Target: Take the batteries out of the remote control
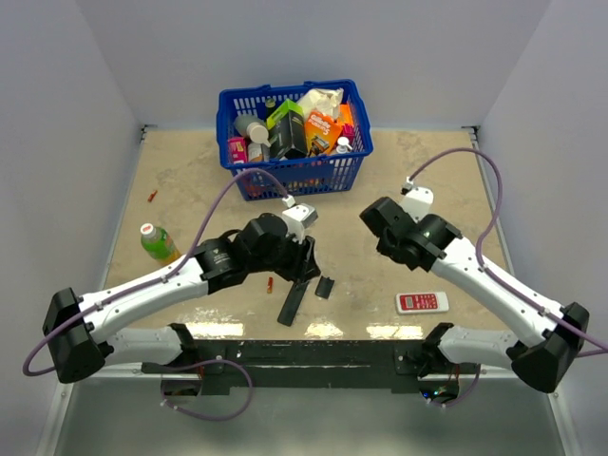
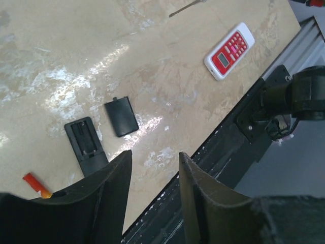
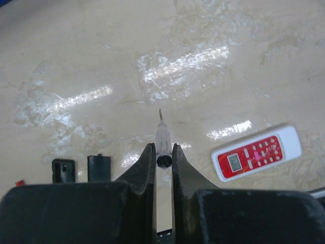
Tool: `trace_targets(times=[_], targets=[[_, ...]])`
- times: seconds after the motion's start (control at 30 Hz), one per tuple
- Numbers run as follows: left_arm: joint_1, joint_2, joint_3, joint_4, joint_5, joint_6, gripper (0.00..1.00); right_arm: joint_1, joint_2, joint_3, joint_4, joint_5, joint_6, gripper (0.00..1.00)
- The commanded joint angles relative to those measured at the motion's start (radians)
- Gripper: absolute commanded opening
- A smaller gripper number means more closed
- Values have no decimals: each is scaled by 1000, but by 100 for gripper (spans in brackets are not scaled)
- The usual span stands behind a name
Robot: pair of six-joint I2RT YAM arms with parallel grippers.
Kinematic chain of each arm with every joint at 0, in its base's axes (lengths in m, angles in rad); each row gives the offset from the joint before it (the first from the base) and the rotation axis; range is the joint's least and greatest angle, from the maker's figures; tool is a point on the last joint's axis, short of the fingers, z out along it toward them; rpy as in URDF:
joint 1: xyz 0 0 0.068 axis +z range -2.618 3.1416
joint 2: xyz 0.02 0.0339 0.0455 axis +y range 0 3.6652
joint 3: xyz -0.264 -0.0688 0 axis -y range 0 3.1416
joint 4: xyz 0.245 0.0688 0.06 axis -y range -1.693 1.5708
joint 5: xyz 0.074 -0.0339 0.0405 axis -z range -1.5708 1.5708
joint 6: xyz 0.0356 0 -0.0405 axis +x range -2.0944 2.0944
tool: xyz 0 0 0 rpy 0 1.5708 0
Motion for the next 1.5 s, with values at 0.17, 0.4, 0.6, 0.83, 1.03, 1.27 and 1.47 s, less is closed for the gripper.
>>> trace_targets(times=[0.17, 0.4, 0.6, 0.83, 1.03, 1.27, 1.47], targets=[[-1, -204, -98, 58, -220, -97, 50, -65, -80, -68, 465, -160, -381, 1], [-1, -204, -65, 25, -225, -119, 51, -65, -160, -355, 799, -50, -501, 10], [-1, -182, -76, 34, -228, -143, 50, -62, -116, -514, 916, 2, -376, 18], [-1, -137, -42, 34, -239, -126, 52, -34, -42, -576, 780, -68, -132, 26], [-1, -102, -15, 32, -239, -107, 53, -2, -30, -637, 755, -159, 40, 29], [-1, -86, -9, 29, -252, -93, 56, -3, 1, -492, 559, -133, 125, 51], [-1, -103, -33, 22, -286, -59, 73, -117, 154, -276, 234, -76, 281, 58]])
